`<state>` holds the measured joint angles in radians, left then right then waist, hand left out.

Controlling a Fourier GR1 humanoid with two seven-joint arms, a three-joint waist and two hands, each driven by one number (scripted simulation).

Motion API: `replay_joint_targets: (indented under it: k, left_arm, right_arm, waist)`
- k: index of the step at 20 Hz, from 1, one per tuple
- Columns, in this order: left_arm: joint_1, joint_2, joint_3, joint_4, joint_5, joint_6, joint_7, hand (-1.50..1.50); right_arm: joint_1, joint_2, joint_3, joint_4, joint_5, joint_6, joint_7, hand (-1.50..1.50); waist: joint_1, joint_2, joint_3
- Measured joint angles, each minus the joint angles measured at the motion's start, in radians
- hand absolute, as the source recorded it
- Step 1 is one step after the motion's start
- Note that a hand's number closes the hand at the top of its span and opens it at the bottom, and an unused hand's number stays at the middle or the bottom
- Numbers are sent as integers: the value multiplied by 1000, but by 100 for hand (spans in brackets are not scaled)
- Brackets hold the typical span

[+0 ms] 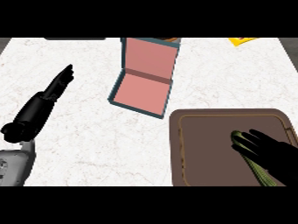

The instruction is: Pick the squash from the tray and place it in the cardboard box

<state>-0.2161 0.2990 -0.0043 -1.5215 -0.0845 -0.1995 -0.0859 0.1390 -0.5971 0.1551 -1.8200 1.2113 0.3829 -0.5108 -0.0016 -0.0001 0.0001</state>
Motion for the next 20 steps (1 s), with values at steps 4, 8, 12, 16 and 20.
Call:
replay_joint_targets:
  k: [4,8,12,16,20]
  left_arm:
    - [14,-27,-8,-10,-28,6,-3,0]
    - [24,-39,0,-42,-42,3,12,0]
    - [18,-55,-1,-25,-60,0,6,0]
    - [-6,-58,9,-18,-60,-9,21,0]
    - [-18,-53,26,-6,-55,-24,20,0]
  right_arm:
    - [-18,25,-6,32,47,-10,6,-150]
    - [-30,59,-6,83,84,-32,1,-150]
    - [-49,82,-8,159,104,-61,-31,150]
    - [-85,86,5,208,121,-134,-99,150]
    - [-108,88,-12,250,111,-222,-178,150]
  waist:
    - [0,0,0]
    - [1,0,0]
    - [1,0,0]
    - [2,-4,-7]
    - [2,-6,-10]
